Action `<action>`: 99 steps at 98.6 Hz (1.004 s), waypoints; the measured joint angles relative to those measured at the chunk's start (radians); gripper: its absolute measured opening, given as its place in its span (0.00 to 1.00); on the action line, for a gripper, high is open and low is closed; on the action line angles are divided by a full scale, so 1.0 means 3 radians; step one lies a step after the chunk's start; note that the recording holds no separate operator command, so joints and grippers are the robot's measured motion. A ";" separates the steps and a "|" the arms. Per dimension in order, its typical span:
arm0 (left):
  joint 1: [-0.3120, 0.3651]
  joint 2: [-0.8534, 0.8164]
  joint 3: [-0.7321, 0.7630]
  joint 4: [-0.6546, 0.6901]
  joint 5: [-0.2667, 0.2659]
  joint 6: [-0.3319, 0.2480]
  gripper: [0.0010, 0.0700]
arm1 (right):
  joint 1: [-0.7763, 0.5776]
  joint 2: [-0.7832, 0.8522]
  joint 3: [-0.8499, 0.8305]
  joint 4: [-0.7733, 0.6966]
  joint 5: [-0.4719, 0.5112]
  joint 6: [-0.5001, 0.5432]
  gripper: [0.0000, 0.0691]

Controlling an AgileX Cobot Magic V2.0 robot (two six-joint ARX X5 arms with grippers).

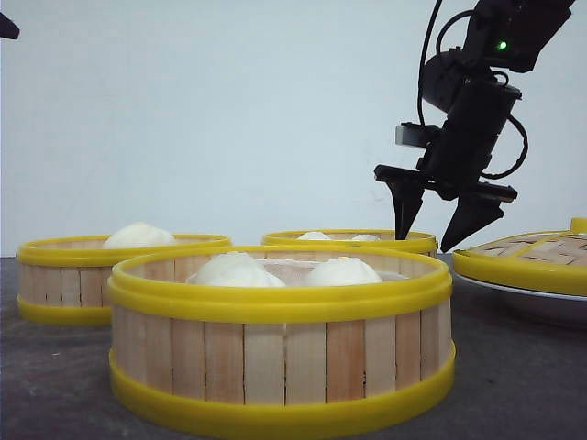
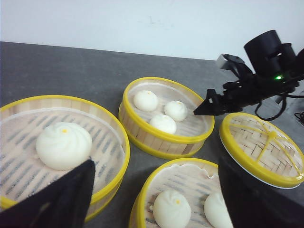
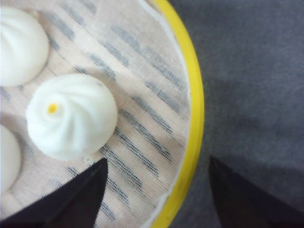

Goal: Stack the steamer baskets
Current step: 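Reach the right gripper down and grasp the rim of the farther three-bun basket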

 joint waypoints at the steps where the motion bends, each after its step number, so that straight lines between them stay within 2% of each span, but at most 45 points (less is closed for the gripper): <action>1: -0.0003 0.0000 0.0000 0.0000 0.0000 0.0000 0.72 | 0.0000 0.0004 0.0000 0.0006 0.0000 0.0000 0.54; 29: -0.0045 0.0001 0.0000 -0.0083 0.0001 -0.0001 0.72 | -0.0008 0.0060 0.0000 0.0056 0.0116 0.0000 0.23; 44: -0.0045 0.0000 0.0000 -0.0083 0.0001 -0.0001 0.72 | -0.0005 0.0060 0.0000 0.0057 0.0184 0.0010 0.17; 57: -0.0045 0.0000 0.0000 -0.0083 0.0001 -0.0001 0.72 | 0.0001 0.0060 0.0006 0.0066 0.0212 0.0017 0.06; 99: -0.0045 0.0000 0.0000 -0.0095 0.0001 -0.0001 0.72 | -0.0010 0.0060 0.0079 -0.0023 0.0323 0.0045 0.04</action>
